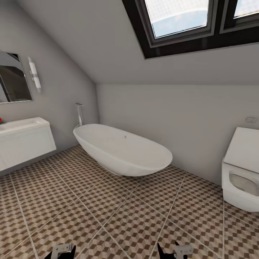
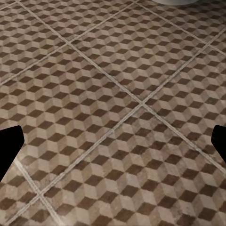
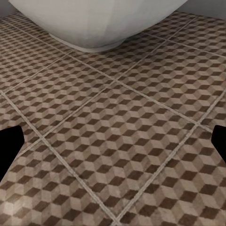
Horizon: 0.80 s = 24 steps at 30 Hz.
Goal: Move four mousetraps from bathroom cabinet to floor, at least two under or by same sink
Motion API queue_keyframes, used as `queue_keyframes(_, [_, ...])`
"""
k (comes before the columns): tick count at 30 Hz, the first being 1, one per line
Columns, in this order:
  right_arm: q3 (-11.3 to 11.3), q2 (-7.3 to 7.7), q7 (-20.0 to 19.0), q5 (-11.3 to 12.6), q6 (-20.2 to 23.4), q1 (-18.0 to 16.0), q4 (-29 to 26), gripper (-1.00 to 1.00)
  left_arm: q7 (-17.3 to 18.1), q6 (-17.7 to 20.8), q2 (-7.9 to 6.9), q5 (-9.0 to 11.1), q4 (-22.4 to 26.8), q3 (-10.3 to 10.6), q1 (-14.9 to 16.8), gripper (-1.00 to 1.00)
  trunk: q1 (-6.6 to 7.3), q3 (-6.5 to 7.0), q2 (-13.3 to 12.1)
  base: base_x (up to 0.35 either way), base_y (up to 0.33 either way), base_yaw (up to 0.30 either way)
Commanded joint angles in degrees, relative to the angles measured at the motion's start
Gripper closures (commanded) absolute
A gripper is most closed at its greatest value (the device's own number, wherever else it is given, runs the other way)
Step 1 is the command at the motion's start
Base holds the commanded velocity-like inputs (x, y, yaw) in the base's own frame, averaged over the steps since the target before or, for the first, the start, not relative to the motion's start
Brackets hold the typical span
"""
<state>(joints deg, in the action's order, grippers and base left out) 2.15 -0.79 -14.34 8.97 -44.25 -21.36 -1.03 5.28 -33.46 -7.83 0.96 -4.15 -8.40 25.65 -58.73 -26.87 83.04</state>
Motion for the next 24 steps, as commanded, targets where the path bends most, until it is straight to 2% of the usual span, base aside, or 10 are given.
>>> queue_keyframes(1, [0.2, -0.03, -0.4, 0.6, -0.1, 0.0, 0.1, -1.00, 0.5, -0.3, -0.02, 0.1, -0.2, -0.5, 0.1, -1.00, 0.00, -0.06, 0.0, 0.000, 0.000, 0.000])
queue_keyframes(24, [0.2, -0.02, -0.4, 0.6, -0.1, 0.0, 0.1, -1.00, 0.5, -0.3, 0.19, 0.2, -0.2, -0.5, 0.1, -1.00, 0.00, -0.06, 0.0, 0.000, 0.000, 0.000])
